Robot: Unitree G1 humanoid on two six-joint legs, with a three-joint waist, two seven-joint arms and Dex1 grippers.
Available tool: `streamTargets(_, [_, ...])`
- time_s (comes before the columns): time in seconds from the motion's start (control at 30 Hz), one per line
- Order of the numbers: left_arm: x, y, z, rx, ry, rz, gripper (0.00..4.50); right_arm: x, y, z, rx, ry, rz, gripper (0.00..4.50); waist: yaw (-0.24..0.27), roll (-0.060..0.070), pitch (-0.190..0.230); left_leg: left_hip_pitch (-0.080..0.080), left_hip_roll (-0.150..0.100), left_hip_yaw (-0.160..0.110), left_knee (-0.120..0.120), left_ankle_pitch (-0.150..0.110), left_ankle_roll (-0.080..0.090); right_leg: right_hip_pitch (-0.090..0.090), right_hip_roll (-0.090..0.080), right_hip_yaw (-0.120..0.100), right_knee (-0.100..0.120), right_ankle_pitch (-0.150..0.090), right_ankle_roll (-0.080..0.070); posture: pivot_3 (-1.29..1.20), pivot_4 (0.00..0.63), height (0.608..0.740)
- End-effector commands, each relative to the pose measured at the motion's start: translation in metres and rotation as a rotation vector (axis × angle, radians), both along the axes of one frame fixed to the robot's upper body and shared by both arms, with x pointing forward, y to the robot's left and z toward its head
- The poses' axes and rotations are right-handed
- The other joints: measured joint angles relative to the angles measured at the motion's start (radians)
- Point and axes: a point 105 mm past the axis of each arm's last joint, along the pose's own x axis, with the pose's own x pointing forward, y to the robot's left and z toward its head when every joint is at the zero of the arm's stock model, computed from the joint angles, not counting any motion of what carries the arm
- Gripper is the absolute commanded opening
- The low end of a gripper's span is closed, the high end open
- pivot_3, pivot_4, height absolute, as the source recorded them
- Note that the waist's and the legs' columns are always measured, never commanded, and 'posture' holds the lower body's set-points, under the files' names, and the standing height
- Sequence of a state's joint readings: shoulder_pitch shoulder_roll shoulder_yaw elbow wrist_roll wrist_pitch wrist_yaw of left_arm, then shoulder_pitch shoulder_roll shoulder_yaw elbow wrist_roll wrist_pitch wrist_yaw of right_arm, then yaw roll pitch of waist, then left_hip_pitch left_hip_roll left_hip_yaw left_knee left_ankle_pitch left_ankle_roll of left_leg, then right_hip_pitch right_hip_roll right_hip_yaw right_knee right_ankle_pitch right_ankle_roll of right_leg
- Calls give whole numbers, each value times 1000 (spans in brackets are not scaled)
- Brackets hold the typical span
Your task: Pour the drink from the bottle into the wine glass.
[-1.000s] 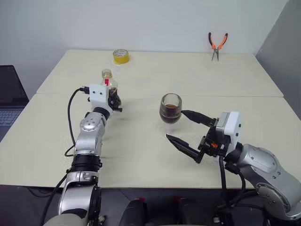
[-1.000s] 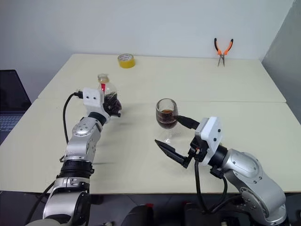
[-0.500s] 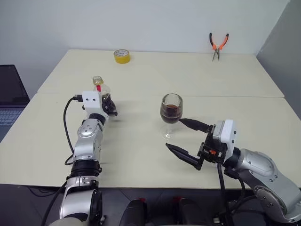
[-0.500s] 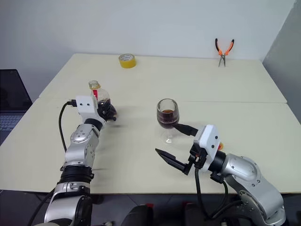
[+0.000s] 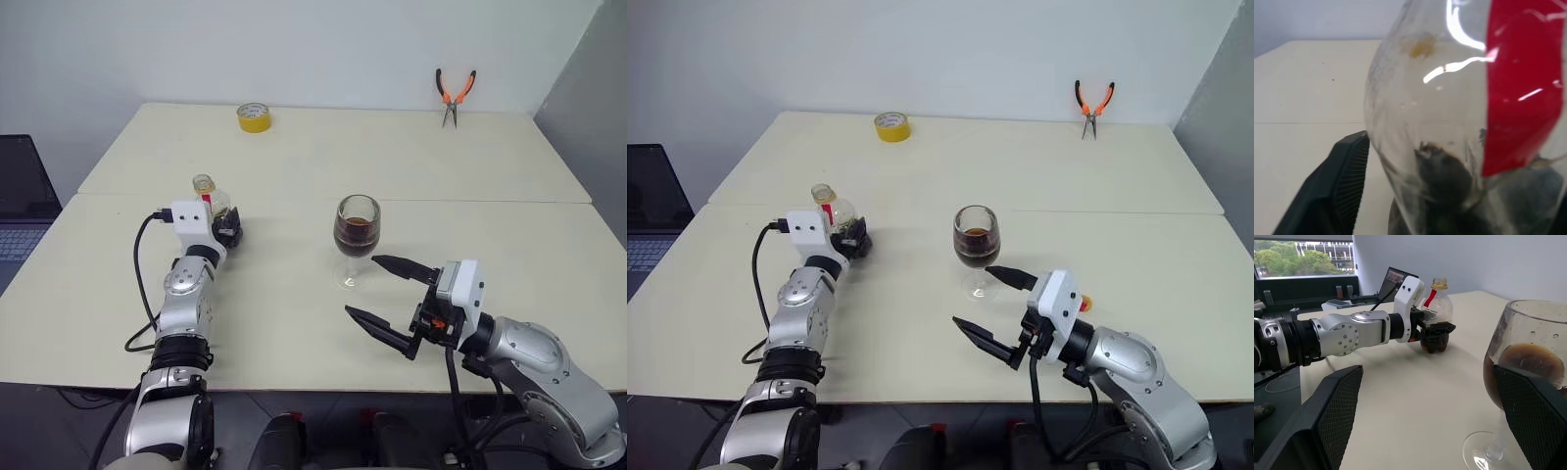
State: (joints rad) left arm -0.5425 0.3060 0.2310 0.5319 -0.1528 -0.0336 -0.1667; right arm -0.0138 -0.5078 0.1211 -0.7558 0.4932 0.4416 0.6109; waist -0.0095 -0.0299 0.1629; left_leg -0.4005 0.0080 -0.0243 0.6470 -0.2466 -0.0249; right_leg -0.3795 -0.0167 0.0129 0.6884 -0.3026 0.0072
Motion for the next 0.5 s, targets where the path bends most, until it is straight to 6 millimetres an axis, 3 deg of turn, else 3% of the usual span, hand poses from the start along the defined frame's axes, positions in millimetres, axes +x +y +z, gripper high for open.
streamTargets(0.03, [-1, 3, 9, 14, -42, -1, 4468, -5, 3, 10, 17, -47, 21, 4500, 1, 0, 0, 0, 0, 0, 0, 0, 0, 0, 0, 0, 0, 0, 0, 0, 150, 740])
streamTargets(0.27, [-5, 3, 11, 32, -47, -13, 4468, -1, 1, 16, 20, -53, 12, 4500, 1, 0, 0, 0, 0, 0, 0, 0, 0, 0, 0, 0, 0, 0, 0, 0, 150, 740])
streamTargets(0.5, [-51, 13, 4, -11, -18, -7, 4468, 5, -21, 4, 64, -40, -146, 4500, 1, 0, 0, 0, 1, 1, -1, 0, 0, 0, 0, 1, -1, 0, 0, 0, 150, 740])
